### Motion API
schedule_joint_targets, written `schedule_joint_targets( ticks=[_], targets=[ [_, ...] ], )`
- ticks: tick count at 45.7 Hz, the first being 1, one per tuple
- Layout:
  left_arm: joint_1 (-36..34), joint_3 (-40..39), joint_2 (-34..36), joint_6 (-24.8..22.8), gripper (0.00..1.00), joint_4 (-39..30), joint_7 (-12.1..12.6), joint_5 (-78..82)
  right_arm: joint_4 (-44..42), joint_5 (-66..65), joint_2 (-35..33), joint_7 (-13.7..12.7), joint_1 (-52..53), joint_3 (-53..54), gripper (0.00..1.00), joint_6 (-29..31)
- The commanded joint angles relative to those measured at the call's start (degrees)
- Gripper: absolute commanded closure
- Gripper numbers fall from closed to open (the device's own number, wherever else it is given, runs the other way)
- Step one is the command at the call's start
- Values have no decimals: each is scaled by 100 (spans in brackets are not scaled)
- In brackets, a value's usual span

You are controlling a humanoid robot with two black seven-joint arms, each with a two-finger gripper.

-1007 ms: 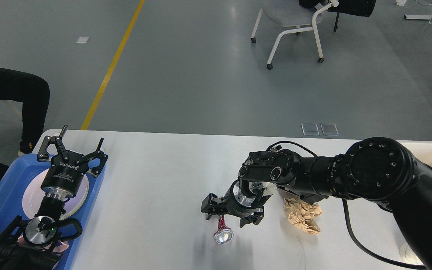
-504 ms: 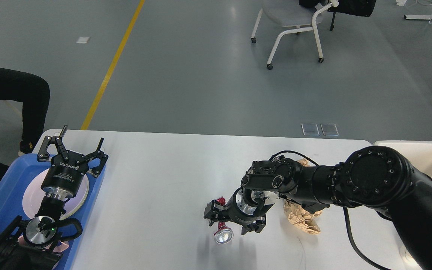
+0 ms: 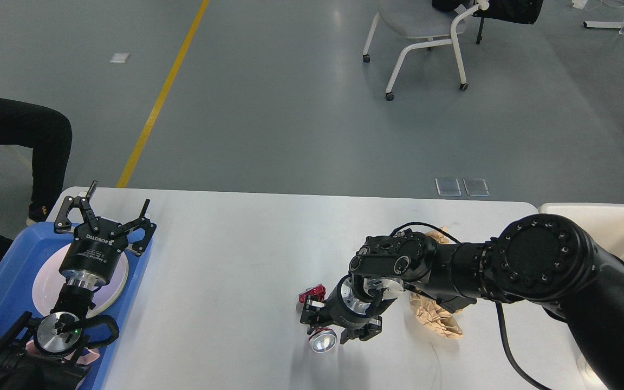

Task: Tidy desktop
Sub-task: 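Close the right gripper on the red can and lift it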

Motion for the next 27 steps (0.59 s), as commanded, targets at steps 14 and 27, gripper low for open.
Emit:
schedule_joint_targets(
  ticks=[14, 27],
  targets=[
    [0, 0, -11, 0, 4, 7, 0, -2, 8, 126, 9, -26, -20, 0, 61, -165],
    [0, 0, 6, 0, 4, -2, 0, 7, -80, 355, 35, -237, -37, -18, 88, -24]
  ],
)
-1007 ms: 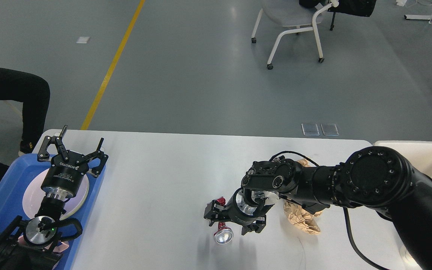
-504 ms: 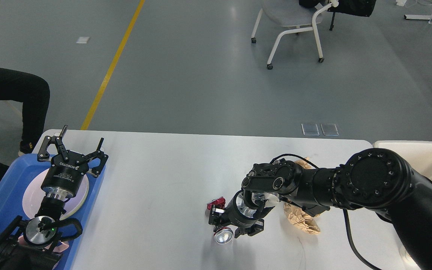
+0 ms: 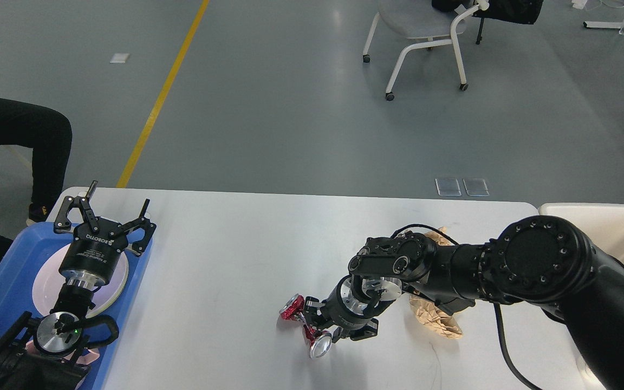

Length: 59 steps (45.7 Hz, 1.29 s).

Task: Tidy desktop
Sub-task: 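Close the right gripper on the red can and lift it, then carry the red can with the right gripper into the white bin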

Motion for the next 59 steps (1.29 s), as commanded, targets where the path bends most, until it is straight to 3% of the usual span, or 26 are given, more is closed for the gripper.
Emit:
schedule_joint_targets(
  ticks=[1, 5, 19, 36, 43, 59],
  targets=[
    [0, 0, 1, 2, 4, -2, 0, -3, -33, 102, 10, -135, -2, -16, 90, 122],
    [0, 0, 1, 2, 4, 6, 0, -3, -50, 102, 10, -170, 7, -25, 100, 359],
    [0, 0, 1, 2, 4, 6, 0, 6, -209, 207, -95, -170, 59, -7, 100, 773],
    [0, 0, 1, 2, 4, 6, 0, -3, -138, 190, -1202, -188, 288, 10, 100, 1555],
    [0, 0, 1, 2, 4, -2, 0, -3, 2, 190, -1738, -319, 569, 19, 100, 1942],
    [0, 0, 1, 2, 4, 6, 0, -3, 1557, 295, -2811, -460, 2493, -516, 100, 2267]
  ],
)
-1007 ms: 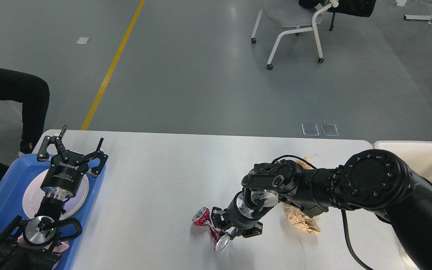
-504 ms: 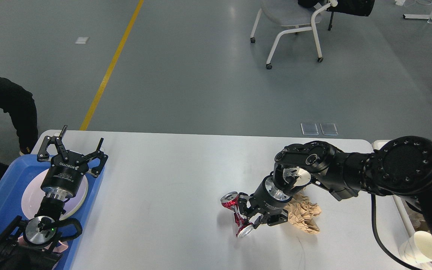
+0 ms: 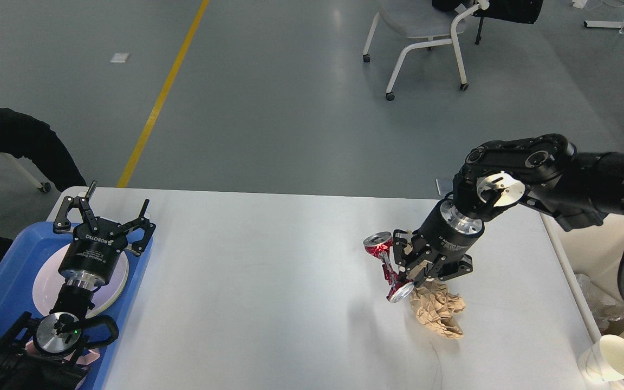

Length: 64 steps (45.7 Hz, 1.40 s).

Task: Tidy desktop
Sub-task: 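Carry the red can with the right gripper into the white bin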

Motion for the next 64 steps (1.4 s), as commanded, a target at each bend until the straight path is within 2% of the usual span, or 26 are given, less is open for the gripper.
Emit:
schedule_joint_targets(
  ticks=[1, 7, 13, 15, 20, 22, 24, 26, 36, 42, 56, 64],
  targets=[
    [0, 0, -1, 0, 4, 1, 8, 0, 545, 108, -302, -29, 894, -402, 100, 152],
    [0, 0, -1, 0, 4, 1, 8, 0, 888, 179, -417, -3, 1782, -1017, 100, 468],
    [0, 0, -1, 0, 4, 1, 8, 0, 1433, 170, -715, 190, 2696, -1615, 100, 688],
    [0, 0, -1, 0, 4, 1, -1, 0, 1530, 161, -725, 391, 2951, -1887, 100, 759],
    [0, 0, -1, 0, 4, 1, 8, 0, 1715, 135, -716, 1401, 3453, -2730, 100, 917],
    [0, 0, -1, 0, 4, 1, 8, 0, 1794, 117, -707, 1718, 3620, -3073, 100, 917],
    [0, 0, -1, 0, 4, 1, 8, 0, 1855, 108, -698, 1921, 3787, -3363, 100, 926],
    [0, 0, -1, 0, 4, 1, -1, 0, 1917, 108, -698, 2009, 3919, -3584, 100, 908],
    [0, 0, -1, 0, 4, 1, 8, 0, 1926, 108, -786, 2054, 4095, -4050, 100, 742],
    [0, 0, -1, 0, 4, 1, -1, 0, 1715, 100, -1075, 2045, 3964, -4208, 100, 478],
    [0, 0, -1, 0, 4, 1, 8, 0, 591, -32, -2358, 1966, 2611, -4323, 100, -260],
    [0, 0, -1, 0, 4, 1, -1, 0, 142, 55, -2702, 1966, 1732, -4244, 100, -1033]
  ],
)
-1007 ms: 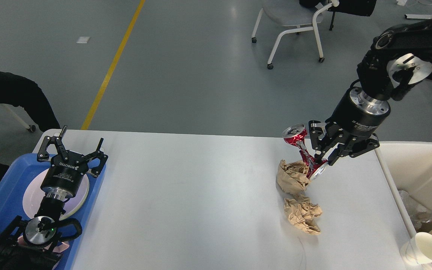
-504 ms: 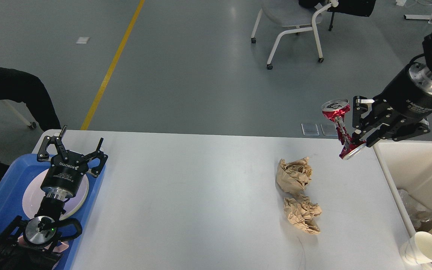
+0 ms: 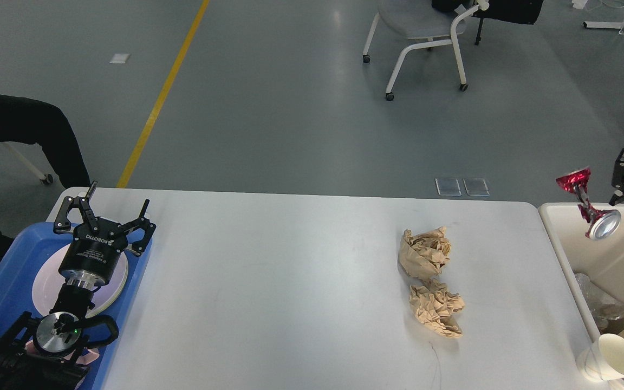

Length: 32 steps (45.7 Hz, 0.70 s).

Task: Tidy desktop
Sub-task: 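Carry the red can with the right gripper into the white bin, then release the red can and raise the right gripper above the bin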

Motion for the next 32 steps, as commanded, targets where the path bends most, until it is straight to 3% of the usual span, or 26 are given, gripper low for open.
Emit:
schedule_joint_targets(
  ticks=[1, 12, 21, 32],
  targets=[
    [0, 0, 0, 0, 4, 1, -5, 0, -281, 67, -247, 0, -648, 67, 100, -604],
    [0, 0, 0, 0, 4, 1, -5, 0, -1396, 84, -335, 0, -2624, 786, 100, -2230],
    [0, 0, 0, 0, 4, 1, 4, 0, -3127, 76, -160, 8, -4778, 1876, 100, -2494],
    [0, 0, 0, 0, 4, 1, 4, 0, -5281, 84, 1035, 44, -7116, 2809, 100, -3101]
  ],
)
